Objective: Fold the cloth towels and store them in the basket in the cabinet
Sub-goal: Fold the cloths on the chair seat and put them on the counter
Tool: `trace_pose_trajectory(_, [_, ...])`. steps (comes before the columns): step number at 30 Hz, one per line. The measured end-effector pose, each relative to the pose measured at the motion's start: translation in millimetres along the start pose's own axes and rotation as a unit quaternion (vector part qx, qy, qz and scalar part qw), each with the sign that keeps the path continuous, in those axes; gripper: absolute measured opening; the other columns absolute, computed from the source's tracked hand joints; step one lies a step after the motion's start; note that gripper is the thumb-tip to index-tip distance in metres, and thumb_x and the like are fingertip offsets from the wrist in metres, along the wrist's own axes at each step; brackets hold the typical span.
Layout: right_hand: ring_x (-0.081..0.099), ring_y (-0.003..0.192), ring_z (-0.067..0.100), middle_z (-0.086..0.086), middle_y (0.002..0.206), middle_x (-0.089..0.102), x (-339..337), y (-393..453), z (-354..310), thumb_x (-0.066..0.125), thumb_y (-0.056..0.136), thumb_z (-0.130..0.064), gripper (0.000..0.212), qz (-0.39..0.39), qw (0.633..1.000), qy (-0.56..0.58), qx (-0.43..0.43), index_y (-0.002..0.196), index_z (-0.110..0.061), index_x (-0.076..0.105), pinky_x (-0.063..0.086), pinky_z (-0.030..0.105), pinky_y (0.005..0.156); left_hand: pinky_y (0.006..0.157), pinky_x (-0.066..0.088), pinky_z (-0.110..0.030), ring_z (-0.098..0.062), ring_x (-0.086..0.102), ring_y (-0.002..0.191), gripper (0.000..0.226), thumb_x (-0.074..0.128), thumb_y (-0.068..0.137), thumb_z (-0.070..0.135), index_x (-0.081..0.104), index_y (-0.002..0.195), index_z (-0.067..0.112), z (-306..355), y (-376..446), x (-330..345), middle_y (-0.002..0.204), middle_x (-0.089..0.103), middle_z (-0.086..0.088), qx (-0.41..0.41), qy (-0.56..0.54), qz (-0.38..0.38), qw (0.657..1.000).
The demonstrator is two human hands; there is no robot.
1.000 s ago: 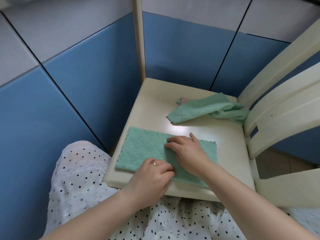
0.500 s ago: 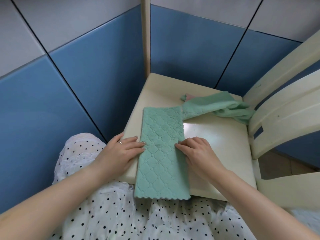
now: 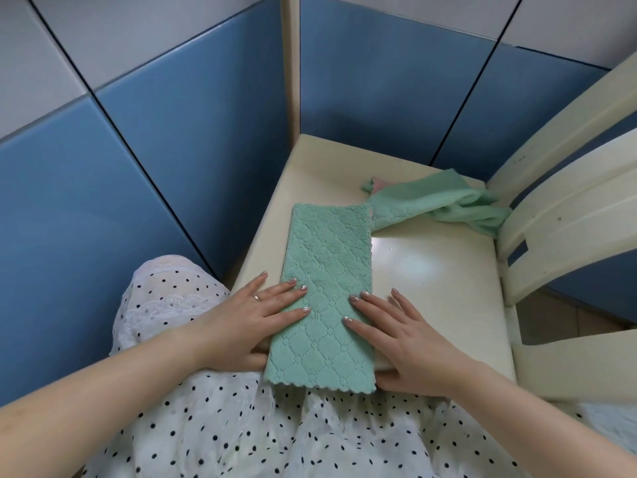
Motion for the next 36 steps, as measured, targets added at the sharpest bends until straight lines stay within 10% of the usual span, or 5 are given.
trace_pose_trajectory(10, [0.054,0.102,-0.014,-0.021,0.104,0.066,-40,-8,15,0.042,0.087,-0.026,0.026,0.233,0.934,0.229,0.143,0.101,-0.037,0.061,0.037,0.023,0.100,0.105,0.030,-0.035,-0.008,0.061,0.107,0.037,0.035,0.094,0.028,0.069,0.106,0.019,-17,-4,-33,0.108,0.071,0.008,-0.081,-0.199,0.176,0.961])
trace_pose_trajectory(13, [0.058,0.069,0.000,-0.014,0.072,0.065,-41,-2,38,0.033,0.091,-0.045,0.026,0.226,0.896,0.300,0.236,0.090,-0.033,0.056,0.044,0.024,0.058,0.066,0.045,-0.029,-0.005,0.058,0.065,0.054,0.026,0.094,0.060,0.066,0.091,0.023,-34,-3,-34,0.069,0.064,0.014,-0.197,-0.284,0.180,0.921])
trace_pose_trajectory(22, [0.055,0.071,0.017,-0.005,0.077,0.061,-42,31,67,0.031,0.100,-0.038,0.028,0.119,0.893,0.276,0.335,0.083,-0.022,0.047,0.043,0.035,0.064,0.052,0.030,-0.033,-0.026,0.044,0.054,0.042,0.045,0.095,0.044,0.047,0.071,0.010,-68,12,-36,0.055,0.048,-0.007,-0.347,-0.331,0.196,0.855])
trace_pose_trajectory(29, [0.050,0.068,0.021,-0.004,0.066,0.052,-37,44,97,0.038,0.099,-0.035,0.037,0.097,0.864,0.291,0.400,0.065,-0.022,0.041,0.033,0.032,0.056,0.066,0.045,-0.035,-0.011,0.046,0.055,0.053,0.049,0.094,0.041,0.031,0.142,0.027,-79,30,-36,0.050,0.043,0.008,-0.379,-0.296,0.166,0.861])
trace_pose_trajectory(36, [0.051,0.064,0.018,-0.004,0.063,0.054,-29,47,106,0.042,0.098,-0.034,0.037,0.082,0.846,0.306,0.429,0.064,-0.021,0.046,0.034,0.025,0.055,0.064,0.039,-0.028,-0.017,0.054,0.072,0.041,0.049,0.094,0.038,0.048,0.135,0.036,-84,40,-29,0.066,0.054,0.005,-0.400,-0.270,0.132,0.866])
Point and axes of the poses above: each hand's wrist, its own y-axis towards the middle knuckle, its own x-axis out of the palm, z = x × y, the point moved 10 cm from there along y, towards the middle knuckle
